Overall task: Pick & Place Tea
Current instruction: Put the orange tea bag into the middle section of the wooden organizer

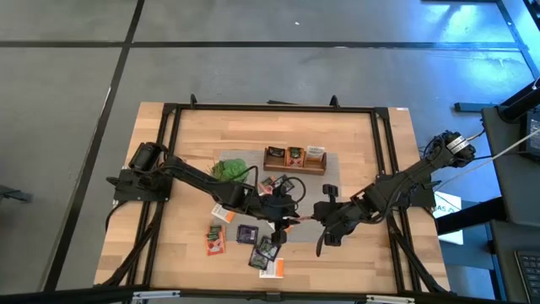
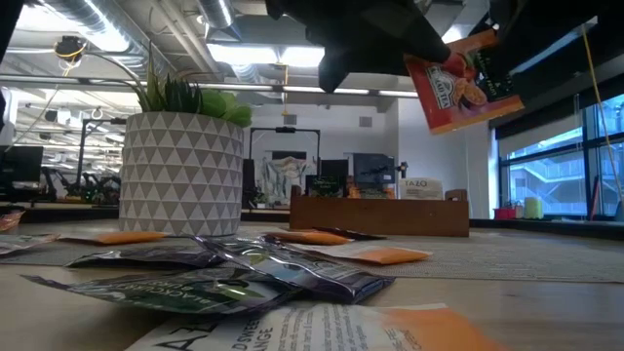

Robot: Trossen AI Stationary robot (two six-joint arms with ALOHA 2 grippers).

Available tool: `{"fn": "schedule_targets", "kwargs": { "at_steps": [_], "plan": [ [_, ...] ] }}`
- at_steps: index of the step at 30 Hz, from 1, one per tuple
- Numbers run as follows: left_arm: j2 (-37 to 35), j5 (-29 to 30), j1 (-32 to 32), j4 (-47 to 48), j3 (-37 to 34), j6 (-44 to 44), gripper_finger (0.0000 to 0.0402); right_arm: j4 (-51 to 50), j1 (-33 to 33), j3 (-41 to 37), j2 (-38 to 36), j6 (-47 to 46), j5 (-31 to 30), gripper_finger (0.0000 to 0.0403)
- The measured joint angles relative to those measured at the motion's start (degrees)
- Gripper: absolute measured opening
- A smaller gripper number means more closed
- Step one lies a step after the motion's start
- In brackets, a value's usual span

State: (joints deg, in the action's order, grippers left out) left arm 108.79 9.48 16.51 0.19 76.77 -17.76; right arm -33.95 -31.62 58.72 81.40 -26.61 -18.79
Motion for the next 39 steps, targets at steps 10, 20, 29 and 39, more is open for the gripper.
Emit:
{"fn": "schedule_targets", "kwargs": {
  "at_steps": [10, 20, 29, 39],
  "plan": [
    [0.00, 0.24, -0.11, 0.00, 0.00, 2.97, 0.0009, 0.77, -0.02, -0.02, -0.01, 1.91, 0.19, 0.0033],
    [-2.29, 4.32, 0.02, 4.89, 0.03, 5.03, 0.0007, -6.00, -3.02, 0.92, -5.02, 0.53, -3.15, 0.0133],
    [-11.16, 3.79, -0.07, -25.20, -16.88, 9.33, 0.0008, 3.01, -10.02, -6.78, -11.74, -0.23, -17.62, 0.0145],
    [-11.56, -0.17, -0.82, -54.83, -28.70, 13.51, 0.0008, 24.89, -9.38, -8.59, -11.53, 18.92, -17.76, 0.0143]
  ]
}}
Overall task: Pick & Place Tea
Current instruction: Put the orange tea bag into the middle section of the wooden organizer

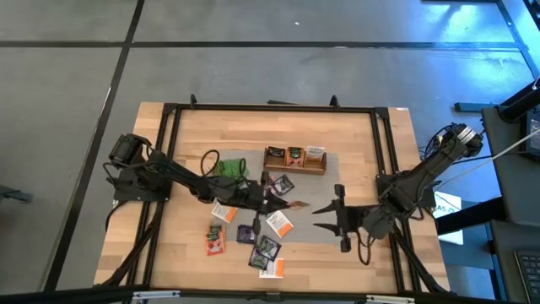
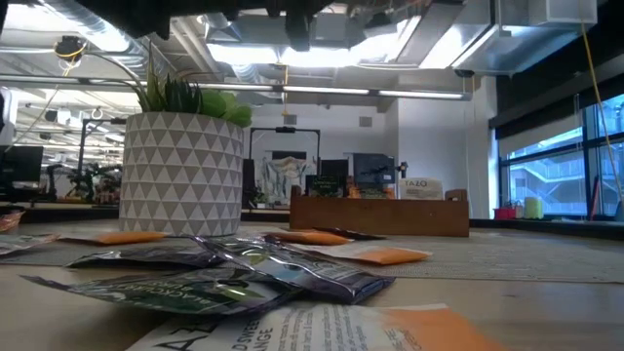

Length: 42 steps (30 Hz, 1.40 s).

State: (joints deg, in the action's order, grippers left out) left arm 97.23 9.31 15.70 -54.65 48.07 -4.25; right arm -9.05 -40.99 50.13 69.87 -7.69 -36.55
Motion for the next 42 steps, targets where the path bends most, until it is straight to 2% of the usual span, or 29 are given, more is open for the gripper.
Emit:
{"fn": "schedule_targets", "kwargs": {
  "at_steps": [3, 8, 12, 16, 20, 23, 28, 31, 34, 40, 42],
  "plan": [
    [-0.04, -0.20, 0.04, -1.25, 0.37, 1.25, 0.0008, 4.63, 0.15, 0.00, 0.00, 4.59, -0.81, 0.0143],
    [-0.02, -1.47, 0.05, -2.17, 0.33, 2.50, 0.0008, 8.03, 0.77, 0.00, -0.02, 5.17, -5.29, 0.0143],
    [-0.02, -1.65, 0.10, -2.12, 0.33, 2.50, 0.0009, 8.58, 0.74, 0.00, 0.00, 5.92, -6.43, 0.0143],
    [-0.02, -1.59, 0.10, -1.71, 0.33, 2.52, 0.0009, 13.39, 0.72, 0.00, 0.00, 10.40, -7.10, 0.0143],
    [0.00, -1.59, 0.10, -1.21, 0.33, 2.52, 0.0010, 15.72, 0.72, 0.00, 0.00, 14.02, -11.71, 0.0143],
    [0.00, -1.57, 0.10, -1.24, 0.33, 2.52, 0.0010, 14.12, 1.20, 0.00, 0.00, 13.01, -12.15, 0.0143],
    [0.00, -1.56, 0.10, -1.25, 0.33, 2.52, 0.0010, 11.28, 2.18, 0.00, 0.00, 6.41, -6.65, 0.0143],
    [0.00, -1.54, 0.10, -1.27, 0.33, 2.52, 0.0010, 9.08, 2.21, 0.00, 0.02, 3.17, -7.39, 0.0140],
    [0.00, -1.54, 0.10, -1.29, 0.33, 2.52, 0.0010, 8.47, 2.21, 0.00, 0.02, 1.84, -7.88, 0.0118],
    [0.00, -1.48, 0.11, -1.27, 0.33, 2.52, 0.0010, 8.37, 2.21, 0.00, 0.02, 2.23, -7.85, 0.0020],
    [0.00, -1.48, 0.10, -1.25, 0.33, 2.52, 0.0011, 8.32, 2.21, 0.00, 0.02, 2.60, -7.87, 0.0009]
  ]
}}
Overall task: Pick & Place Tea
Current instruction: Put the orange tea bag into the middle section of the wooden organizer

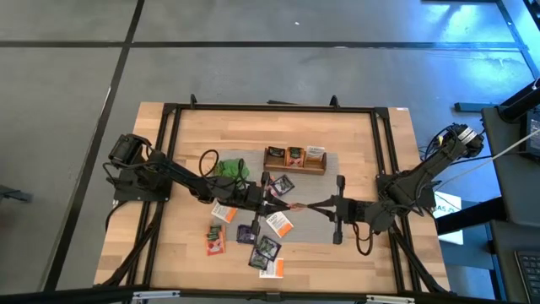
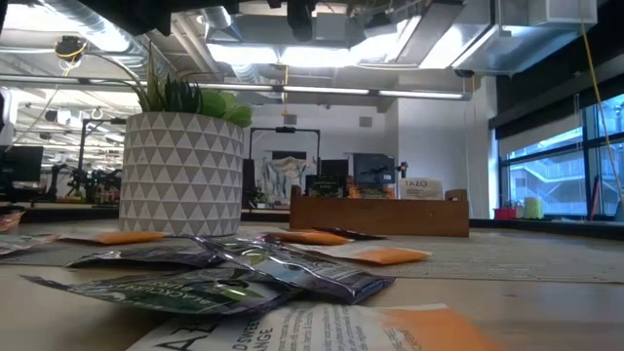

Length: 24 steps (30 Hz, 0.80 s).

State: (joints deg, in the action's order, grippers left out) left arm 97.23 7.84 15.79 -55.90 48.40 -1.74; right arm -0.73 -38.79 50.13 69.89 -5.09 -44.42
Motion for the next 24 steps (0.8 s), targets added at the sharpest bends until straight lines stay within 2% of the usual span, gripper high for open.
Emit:
{"fn": "schedule_targets", "kwargs": {
  "at_steps": [7, 9, 14, 18, 24],
  "plan": [
    [0.00, 0.01, -0.15, 0.90, 0.00, 0.53, 0.0025, -0.09, 0.00, 0.00, 0.02, -0.61, -0.08, 0.0006],
    [0.00, 0.12, -0.15, 1.98, 0.00, 0.71, 0.0041, -0.09, 0.00, 0.00, 0.02, -0.43, -0.98, 0.0006],
    [0.04, 4.08, -0.15, 6.84, -0.02, 1.05, 0.0089, -2.71, 0.00, 0.04, 0.02, -0.50, -9.32, 0.0005],
    [0.04, 7.67, -0.16, 9.53, -0.02, 1.03, 0.0124, -4.42, 1.50, 0.04, 0.02, -0.68, -10.33, 0.0004],
    [-1.62, 4.04, -0.47, 17.84, -0.02, -2.65, 0.0146, -9.40, 7.96, 0.04, 0.02, -0.24, -9.77, 0.0003]
  ]
}}
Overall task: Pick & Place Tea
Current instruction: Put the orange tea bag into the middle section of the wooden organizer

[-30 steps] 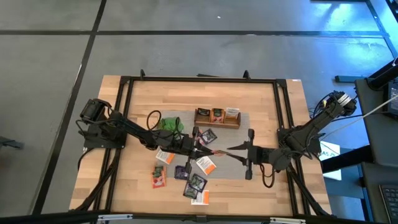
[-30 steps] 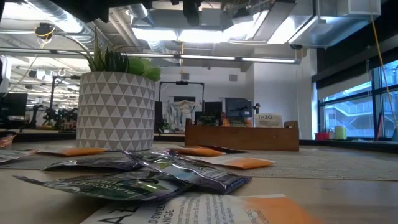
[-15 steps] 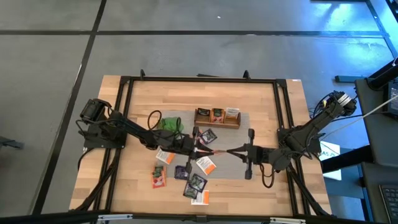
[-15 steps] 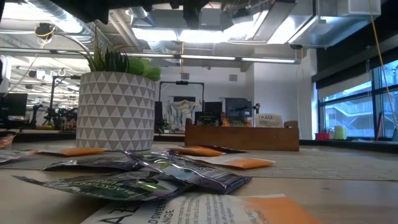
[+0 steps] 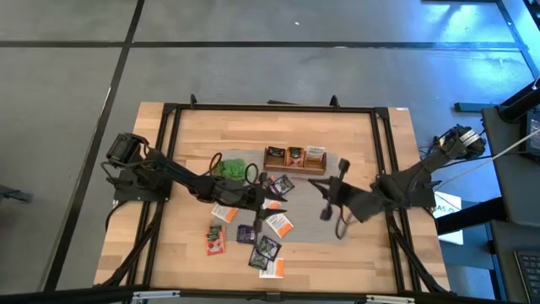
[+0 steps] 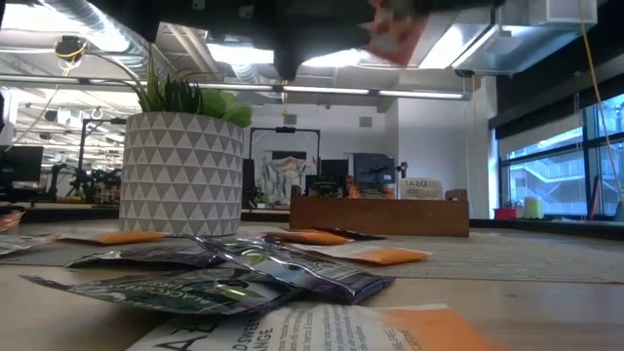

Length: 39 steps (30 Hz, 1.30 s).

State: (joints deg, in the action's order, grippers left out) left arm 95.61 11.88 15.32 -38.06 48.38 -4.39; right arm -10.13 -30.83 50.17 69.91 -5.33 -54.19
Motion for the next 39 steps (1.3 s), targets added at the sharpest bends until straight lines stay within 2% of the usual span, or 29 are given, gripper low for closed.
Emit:
{"fn": "schedule_targets", "kwargs": {
  "at_steps": [2, 8, 15, 21, 27, 39],
  "plan": [
    [-1.43, -2.89, -0.50, 3.86, 0.00, -2.46, 0.0148, -2.58, 3.54, 0.00, 0.00, -0.18, 2.69, 0.0002],
    [-5.07, -8.74, -1.10, 9.67, 0.00, -6.75, 0.0144, -8.17, 16.72, 0.00, 0.00, 0.08, 21.05, 0.0002],
    [-5.26, -9.46, -0.32, 9.96, 0.00, -6.11, 0.0147, -8.73, 29.34, -2.17, -0.02, 4.38, 33.77, 0.0003],
    [-5.26, -9.44, -0.32, 9.99, 0.00, -5.50, 0.0148, -2.64, 36.84, -8.66, 0.19, 7.46, 38.53, 0.0004],
    [-5.28, -9.42, -0.32, 10.01, 0.00, -5.37, 0.0146, 9.82, 40.54, -14.83, 0.17, 8.85, 46.53, 0.0005],
    [-5.30, -9.39, -0.32, 10.03, 0.00, -5.35, 0.0145, 13.40, 42.31, -18.62, 1.47, 8.96, 46.81, 0.0006]
  ]
}}
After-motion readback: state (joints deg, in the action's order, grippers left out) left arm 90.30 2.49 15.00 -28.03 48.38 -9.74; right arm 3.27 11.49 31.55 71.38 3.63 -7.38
